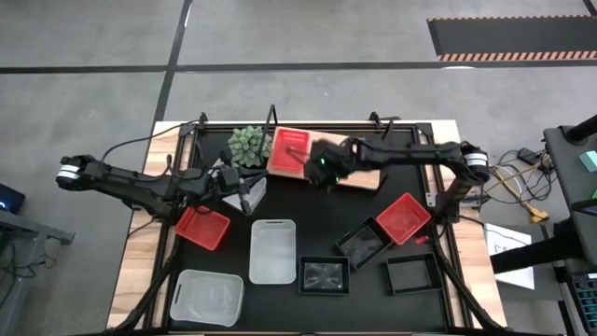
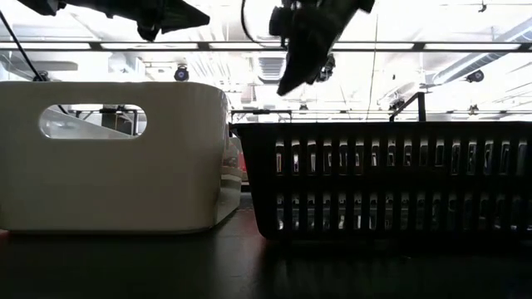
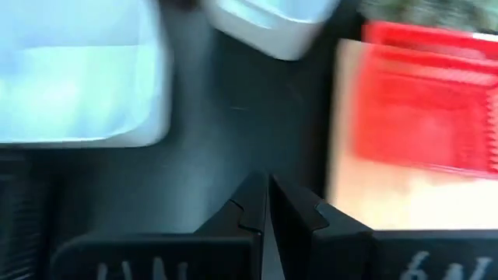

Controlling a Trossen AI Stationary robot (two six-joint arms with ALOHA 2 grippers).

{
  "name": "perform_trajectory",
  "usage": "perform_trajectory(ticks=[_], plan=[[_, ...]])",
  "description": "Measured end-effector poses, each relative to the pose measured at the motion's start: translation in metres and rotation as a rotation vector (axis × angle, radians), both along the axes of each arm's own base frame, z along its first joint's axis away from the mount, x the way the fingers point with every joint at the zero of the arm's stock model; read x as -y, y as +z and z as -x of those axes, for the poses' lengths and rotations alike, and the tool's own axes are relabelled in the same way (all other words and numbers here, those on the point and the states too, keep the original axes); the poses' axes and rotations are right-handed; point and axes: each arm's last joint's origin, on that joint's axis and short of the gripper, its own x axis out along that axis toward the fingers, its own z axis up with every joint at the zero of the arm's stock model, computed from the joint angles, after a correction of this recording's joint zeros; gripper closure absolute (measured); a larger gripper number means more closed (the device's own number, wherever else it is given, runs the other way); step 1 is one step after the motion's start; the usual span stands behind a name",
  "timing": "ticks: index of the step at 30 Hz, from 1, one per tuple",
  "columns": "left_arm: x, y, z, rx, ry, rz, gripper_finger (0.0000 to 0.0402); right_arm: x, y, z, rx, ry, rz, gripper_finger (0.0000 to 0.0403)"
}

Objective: Stack baskets on shelf by color
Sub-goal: Put the middle white bin on the shelf

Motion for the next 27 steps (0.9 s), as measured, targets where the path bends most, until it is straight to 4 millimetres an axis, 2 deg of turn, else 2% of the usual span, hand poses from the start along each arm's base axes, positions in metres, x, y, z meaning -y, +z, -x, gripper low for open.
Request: perform_trajectory(ticks=[8,13,17,23,27], plan=[[0.001,-0.001,-0.004,0.013,-0.001,0.002,0.0402,-0.074,-0.007,0.001,0.069,0.079,0.068,0.0392],[0.001,0.0,-0.004,0.024,-0.001,0.003,0.0402,-0.107,-0.019,0.0,0.168,0.141,0.064,0.0392],[0.001,-0.001,-0.004,0.02,-0.001,0.003,0.0402,-0.12,-0.022,0.0,0.208,0.15,0.035,0.0392],[0.001,0.0,-0.004,0.021,-0.001,0.003,0.0402,-0.129,-0.025,-0.003,0.216,0.111,-0.022,0.0392],[0.001,0.001,-0.002,0.031,-0.003,0.005,0.0402,-0.137,-0.028,-0.005,0.226,0.115,-0.04,0.0376]])
